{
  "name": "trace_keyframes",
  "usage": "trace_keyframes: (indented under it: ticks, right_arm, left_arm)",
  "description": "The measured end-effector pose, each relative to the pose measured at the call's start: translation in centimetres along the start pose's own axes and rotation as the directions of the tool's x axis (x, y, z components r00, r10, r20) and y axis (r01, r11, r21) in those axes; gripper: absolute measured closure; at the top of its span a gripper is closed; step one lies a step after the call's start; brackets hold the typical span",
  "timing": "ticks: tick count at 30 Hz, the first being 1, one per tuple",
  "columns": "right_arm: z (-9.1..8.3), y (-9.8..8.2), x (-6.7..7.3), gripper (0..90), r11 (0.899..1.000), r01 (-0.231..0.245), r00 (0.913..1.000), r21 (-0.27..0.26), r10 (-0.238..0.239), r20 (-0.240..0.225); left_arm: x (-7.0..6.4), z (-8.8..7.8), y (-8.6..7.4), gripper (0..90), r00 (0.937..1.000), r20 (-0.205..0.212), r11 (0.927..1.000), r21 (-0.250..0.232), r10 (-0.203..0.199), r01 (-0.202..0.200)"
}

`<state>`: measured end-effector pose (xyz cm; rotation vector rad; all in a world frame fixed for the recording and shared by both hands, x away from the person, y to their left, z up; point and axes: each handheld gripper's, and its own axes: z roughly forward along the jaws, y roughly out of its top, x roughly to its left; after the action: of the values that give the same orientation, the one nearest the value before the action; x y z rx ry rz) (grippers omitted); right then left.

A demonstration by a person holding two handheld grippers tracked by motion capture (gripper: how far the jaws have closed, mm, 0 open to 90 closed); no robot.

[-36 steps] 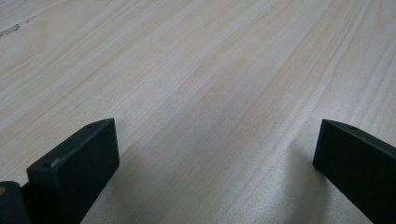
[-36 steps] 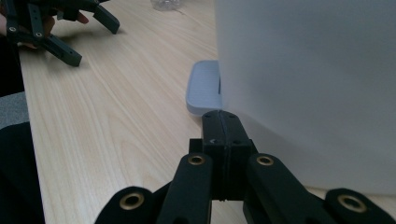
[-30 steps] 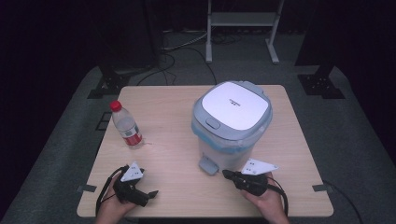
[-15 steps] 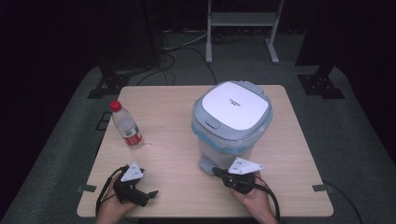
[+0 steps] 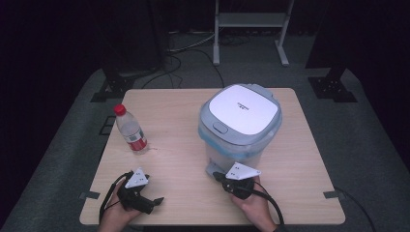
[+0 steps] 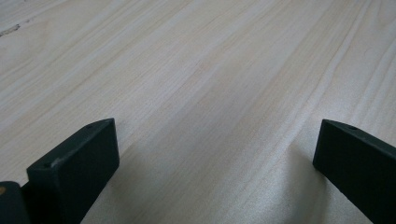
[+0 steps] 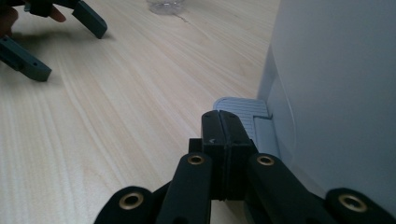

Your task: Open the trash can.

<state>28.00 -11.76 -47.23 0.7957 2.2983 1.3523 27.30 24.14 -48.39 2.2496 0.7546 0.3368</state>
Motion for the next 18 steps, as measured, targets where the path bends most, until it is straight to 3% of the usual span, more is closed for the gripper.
trace_keyframes:
  ticks: [11,18]
  right_arm:
    - [0.62,-0.20,0.28,89.3,1.000,0.027,0.9994,-0.008,-0.027,0.024]
    - [0.62,-0.53,0.29,89.3,1.000,0.018,0.9995,-0.018,-0.017,0.028]
  left_arm:
    - [-0.01,0.00,-0.01,0.0,1.0000,0.000,1.0000,0.000,0.000,0.000]
    - [-0.03,0.00,-0.01,0.0,1.0000,-0.002,1.0000,0.000,-0.002,0.002]
